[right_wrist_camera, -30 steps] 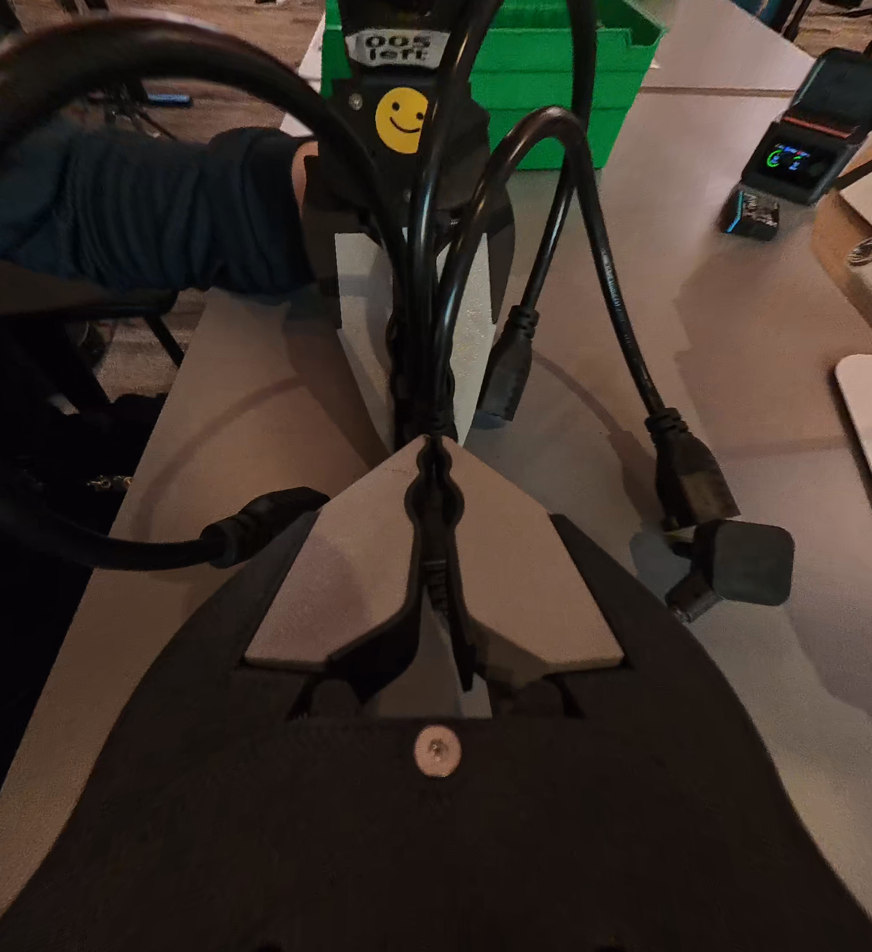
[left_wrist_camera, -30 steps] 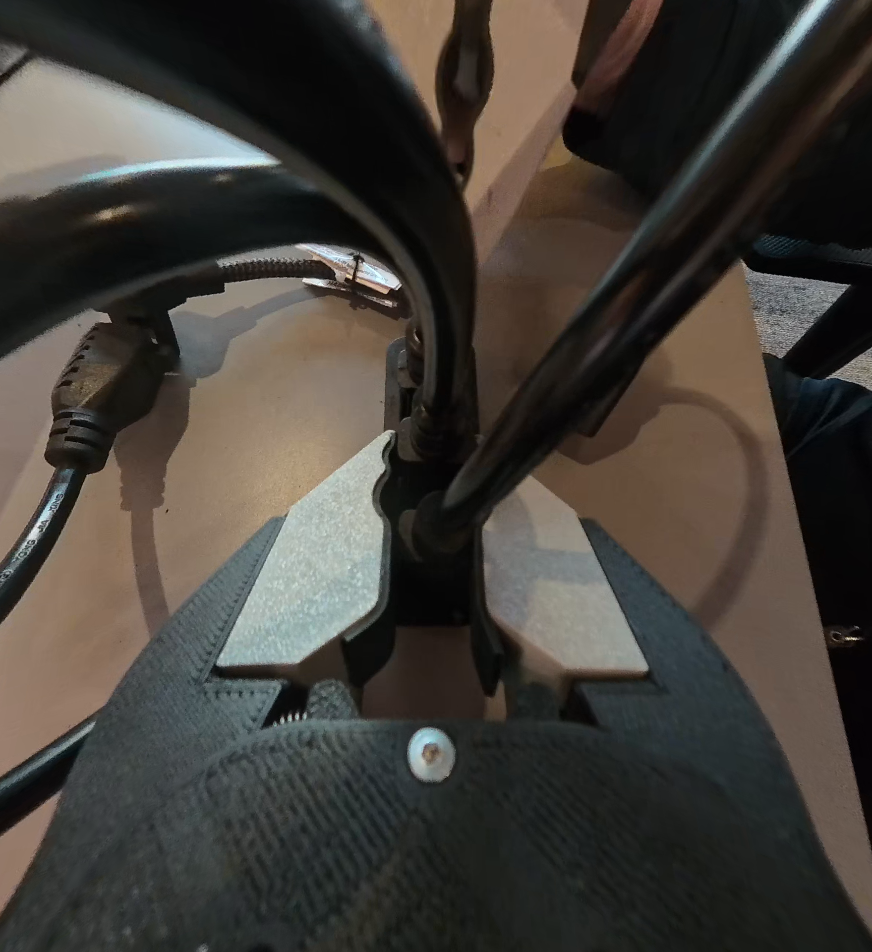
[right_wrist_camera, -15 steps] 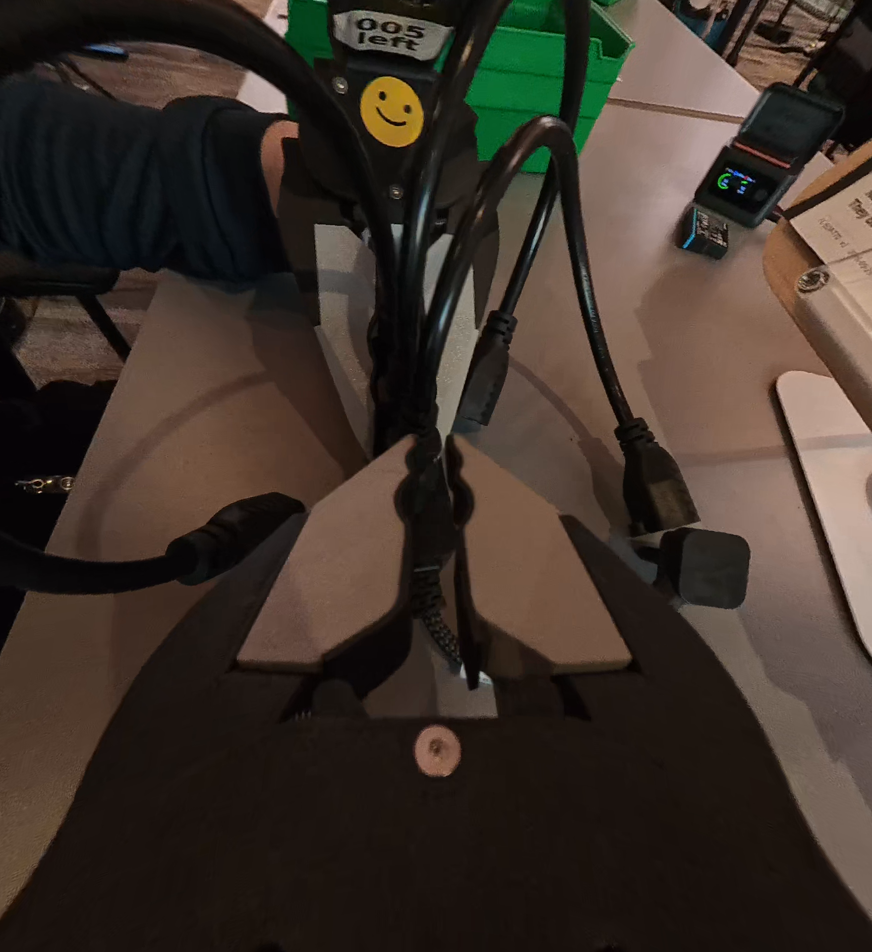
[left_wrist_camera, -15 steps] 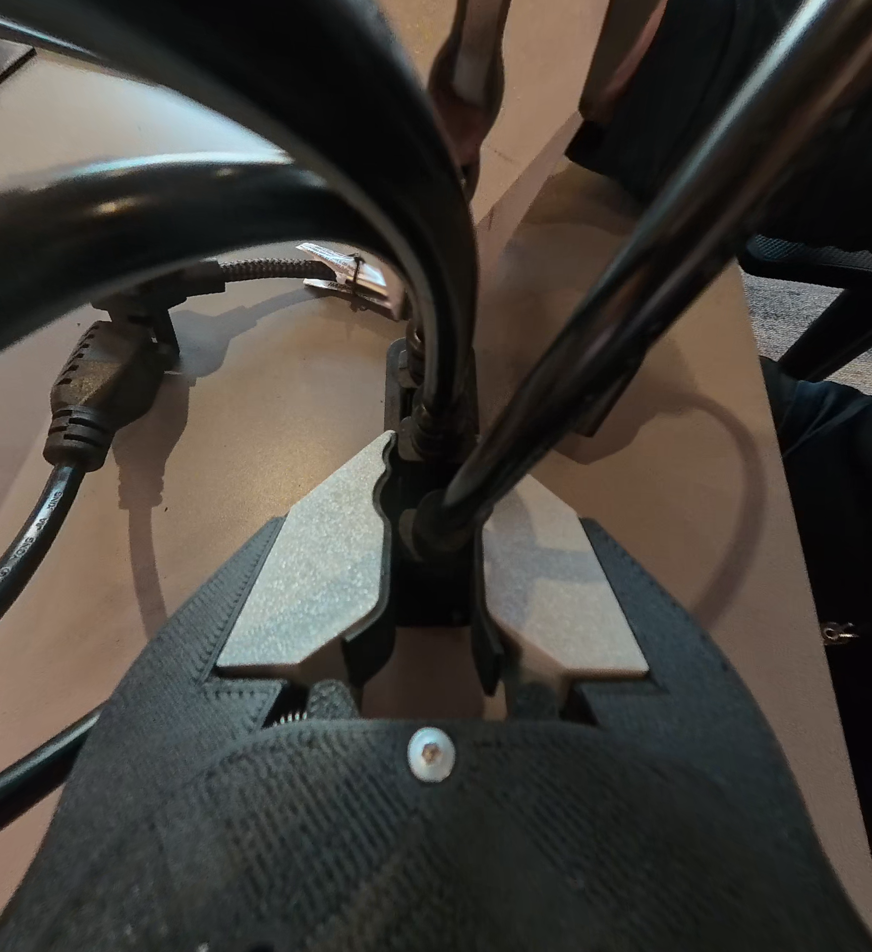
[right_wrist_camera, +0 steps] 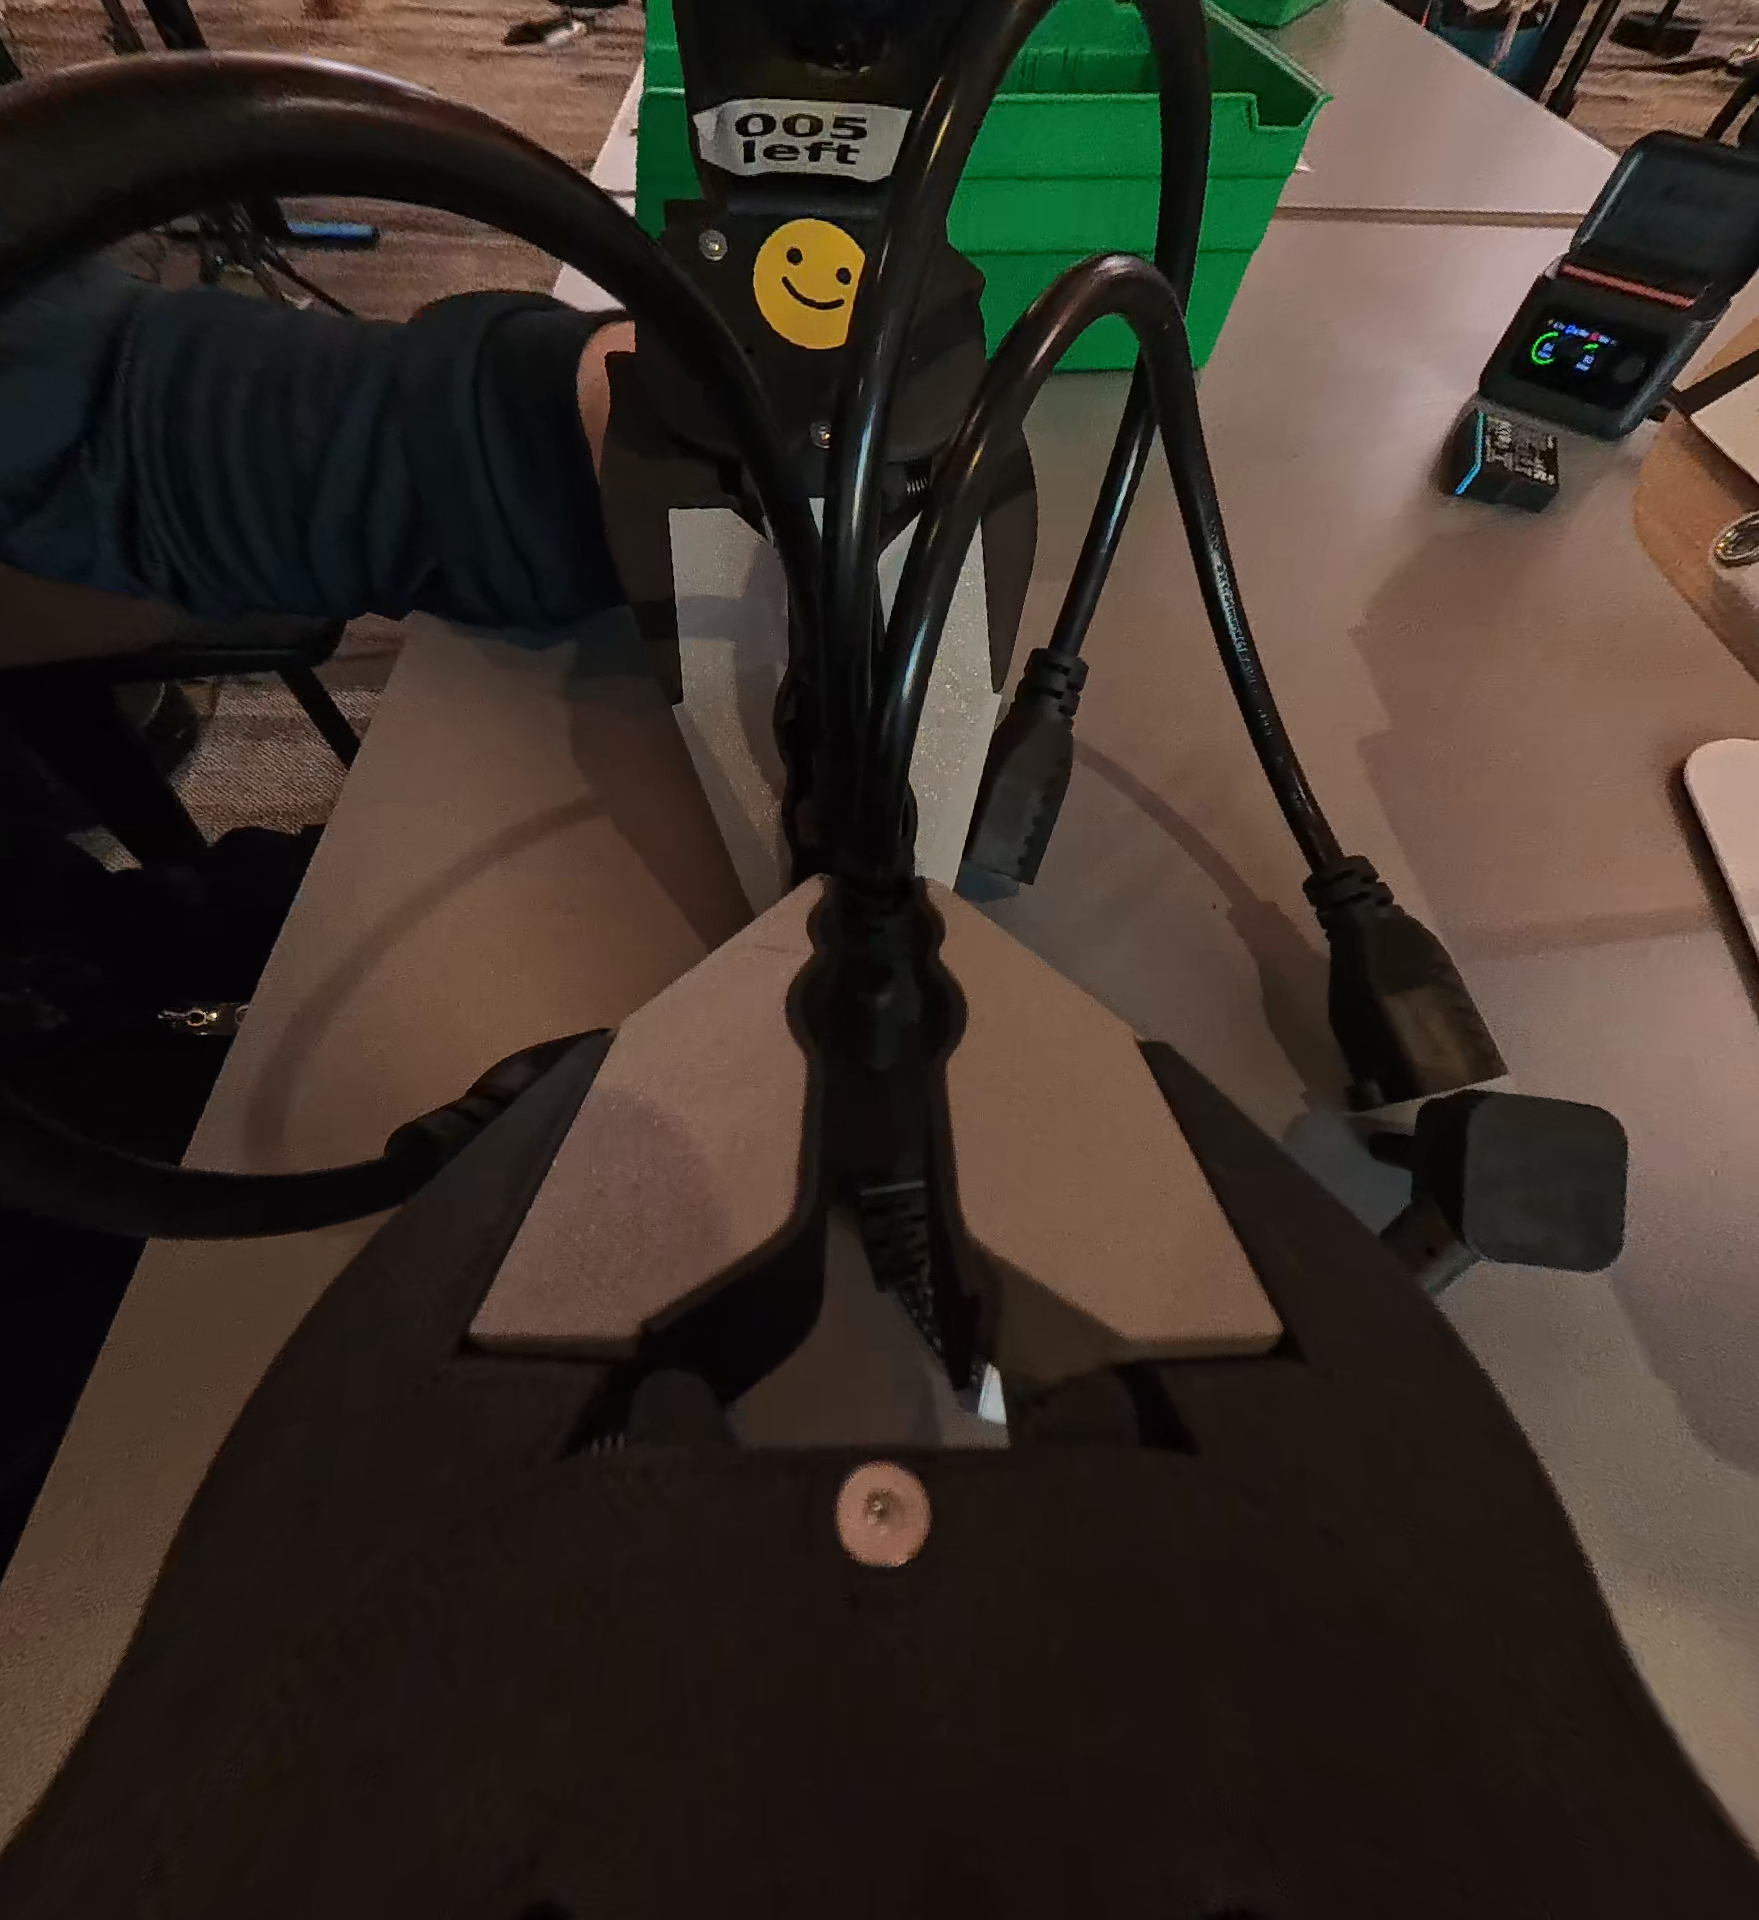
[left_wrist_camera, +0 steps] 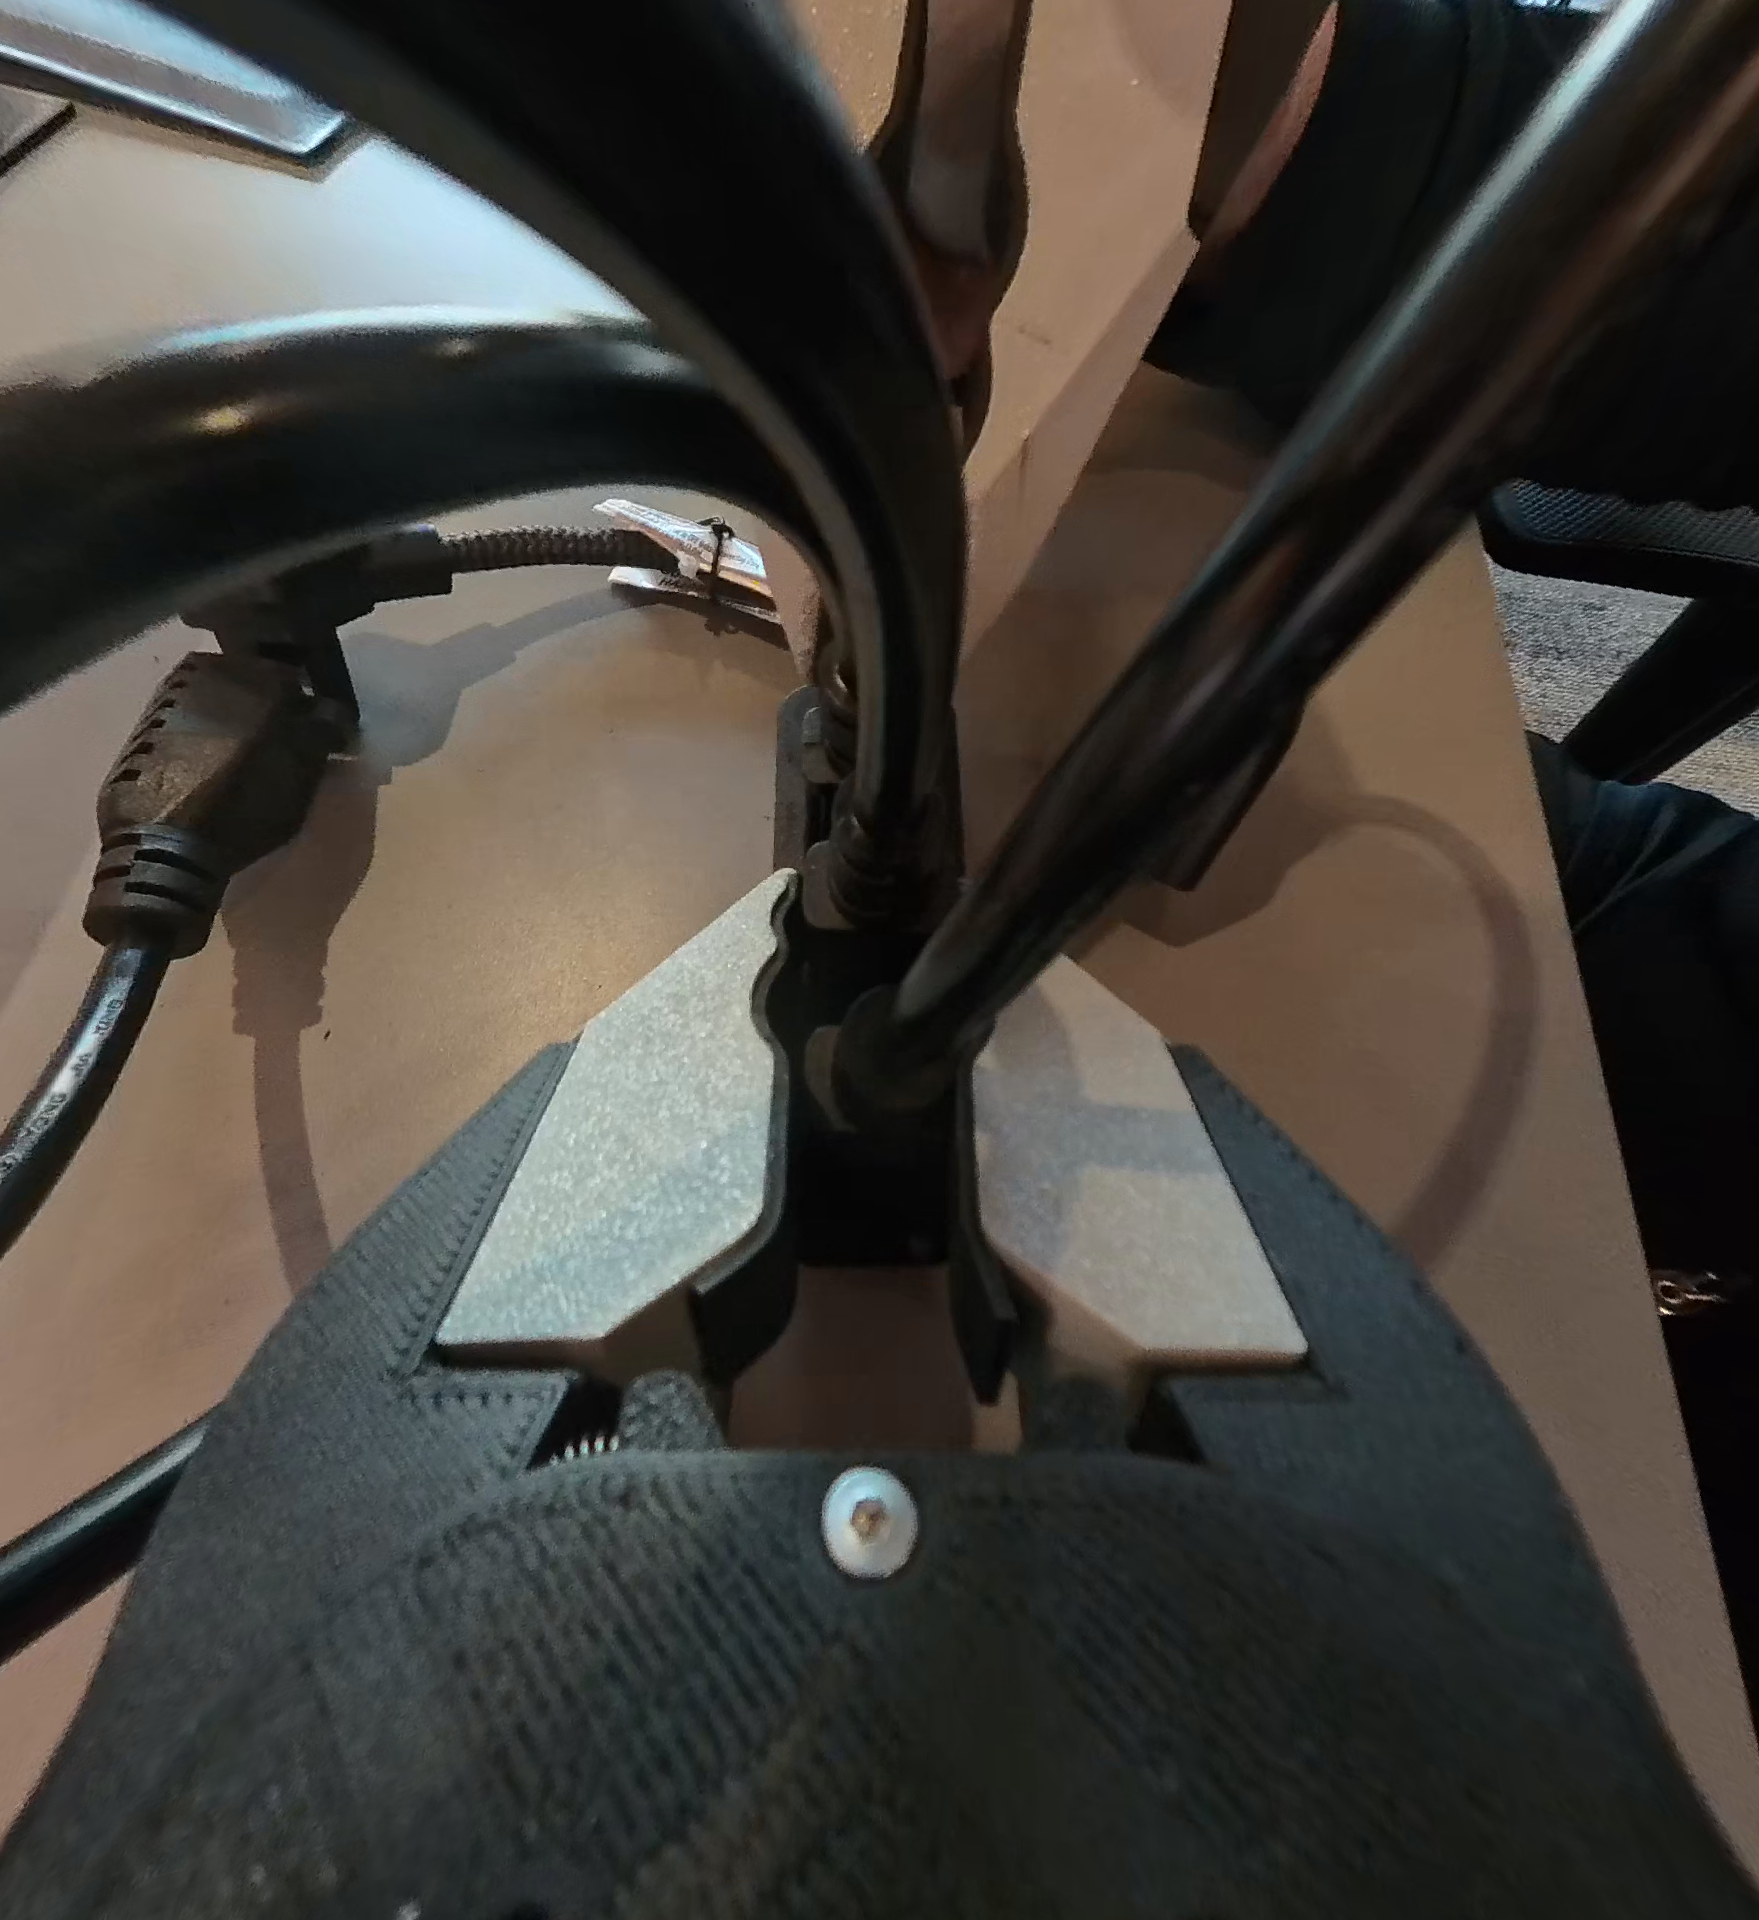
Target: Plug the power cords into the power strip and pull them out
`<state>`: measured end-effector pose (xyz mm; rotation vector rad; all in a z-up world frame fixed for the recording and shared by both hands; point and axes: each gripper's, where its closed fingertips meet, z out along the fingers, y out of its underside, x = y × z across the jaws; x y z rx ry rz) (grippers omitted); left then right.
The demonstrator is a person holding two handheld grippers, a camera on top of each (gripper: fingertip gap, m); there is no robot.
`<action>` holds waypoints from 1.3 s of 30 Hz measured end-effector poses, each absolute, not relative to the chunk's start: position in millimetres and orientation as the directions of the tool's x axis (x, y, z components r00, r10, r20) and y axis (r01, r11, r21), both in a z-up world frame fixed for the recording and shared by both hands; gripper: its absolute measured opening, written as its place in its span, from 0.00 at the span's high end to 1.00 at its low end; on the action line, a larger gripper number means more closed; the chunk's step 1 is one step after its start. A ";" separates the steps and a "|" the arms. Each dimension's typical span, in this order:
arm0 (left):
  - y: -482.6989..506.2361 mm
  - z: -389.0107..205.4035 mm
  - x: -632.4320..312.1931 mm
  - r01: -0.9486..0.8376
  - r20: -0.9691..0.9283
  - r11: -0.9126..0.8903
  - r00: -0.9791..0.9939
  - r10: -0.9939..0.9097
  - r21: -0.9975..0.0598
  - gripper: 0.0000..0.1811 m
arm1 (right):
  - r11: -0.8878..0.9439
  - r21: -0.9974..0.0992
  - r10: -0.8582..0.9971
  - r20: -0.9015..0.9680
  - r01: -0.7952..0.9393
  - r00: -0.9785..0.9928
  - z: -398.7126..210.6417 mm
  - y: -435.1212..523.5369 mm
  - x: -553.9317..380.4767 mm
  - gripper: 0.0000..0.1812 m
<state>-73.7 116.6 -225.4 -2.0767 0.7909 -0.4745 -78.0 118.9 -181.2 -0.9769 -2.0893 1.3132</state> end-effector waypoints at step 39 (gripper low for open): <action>119.1 -225.8 -74.5 -0.363 0.047 -0.444 0.729 -0.683 -0.819 0.86 | 0.361 -0.888 0.777 0.117 0.286 -0.619 -184.5 114.0 -88.0 0.93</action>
